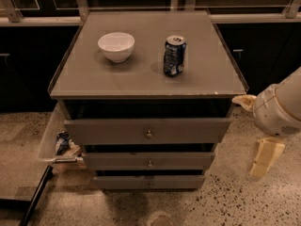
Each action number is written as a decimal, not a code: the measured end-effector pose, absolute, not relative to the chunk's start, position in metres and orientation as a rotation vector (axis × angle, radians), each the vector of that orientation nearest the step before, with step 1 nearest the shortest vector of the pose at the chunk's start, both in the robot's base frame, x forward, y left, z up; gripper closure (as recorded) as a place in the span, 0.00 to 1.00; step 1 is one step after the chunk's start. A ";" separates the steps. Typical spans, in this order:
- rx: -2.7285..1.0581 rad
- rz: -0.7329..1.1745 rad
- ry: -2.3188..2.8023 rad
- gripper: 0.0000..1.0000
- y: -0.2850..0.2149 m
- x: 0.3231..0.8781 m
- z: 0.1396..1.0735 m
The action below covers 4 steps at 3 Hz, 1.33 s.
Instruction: Open middle drawer
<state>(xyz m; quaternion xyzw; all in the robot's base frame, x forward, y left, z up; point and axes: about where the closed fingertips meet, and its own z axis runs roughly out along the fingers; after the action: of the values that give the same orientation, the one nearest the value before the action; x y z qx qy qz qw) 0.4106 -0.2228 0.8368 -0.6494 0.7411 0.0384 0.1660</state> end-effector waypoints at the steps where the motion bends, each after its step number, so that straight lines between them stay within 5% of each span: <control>1: -1.910 0.154 2.087 0.00 -0.225 0.401 0.818; 4: -1.842 0.282 2.099 0.00 -0.213 0.408 0.758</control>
Offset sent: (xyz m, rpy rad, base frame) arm -0.0079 -0.0015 -0.0167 0.0022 0.0283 0.0429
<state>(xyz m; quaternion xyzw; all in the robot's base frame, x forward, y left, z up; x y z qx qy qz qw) 0.4078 -0.2135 0.7580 -0.6472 0.7373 0.0990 0.1666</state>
